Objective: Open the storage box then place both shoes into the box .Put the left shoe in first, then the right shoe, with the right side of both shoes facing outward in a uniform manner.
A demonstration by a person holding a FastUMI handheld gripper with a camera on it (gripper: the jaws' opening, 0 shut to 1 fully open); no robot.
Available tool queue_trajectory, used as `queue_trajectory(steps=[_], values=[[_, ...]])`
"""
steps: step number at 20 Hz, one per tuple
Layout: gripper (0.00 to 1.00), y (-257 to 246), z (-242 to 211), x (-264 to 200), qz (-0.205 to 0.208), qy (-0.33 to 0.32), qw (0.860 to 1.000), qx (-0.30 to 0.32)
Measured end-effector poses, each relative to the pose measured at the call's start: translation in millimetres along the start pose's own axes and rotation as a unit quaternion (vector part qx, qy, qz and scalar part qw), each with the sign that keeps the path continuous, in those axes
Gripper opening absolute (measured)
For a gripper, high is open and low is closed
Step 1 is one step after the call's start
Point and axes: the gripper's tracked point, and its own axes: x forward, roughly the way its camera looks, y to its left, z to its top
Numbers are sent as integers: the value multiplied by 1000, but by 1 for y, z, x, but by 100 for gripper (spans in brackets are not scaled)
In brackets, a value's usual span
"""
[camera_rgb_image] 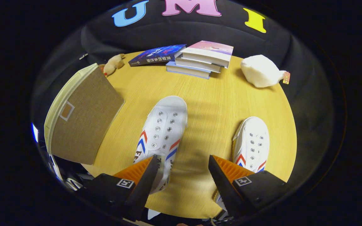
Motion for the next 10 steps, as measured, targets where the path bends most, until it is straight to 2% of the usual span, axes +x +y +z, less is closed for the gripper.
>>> queue_trajectory(steps=[3,5,8,9,10], values=[[99,3,-6,20,-2,19,1000,24],[94,11,-8,28,13,35,998,60],[67,20,-7,32,35,45,991,124],[62,24,-6,32,42,46,988,143],[48,29,-6,32,52,46,985,159]])
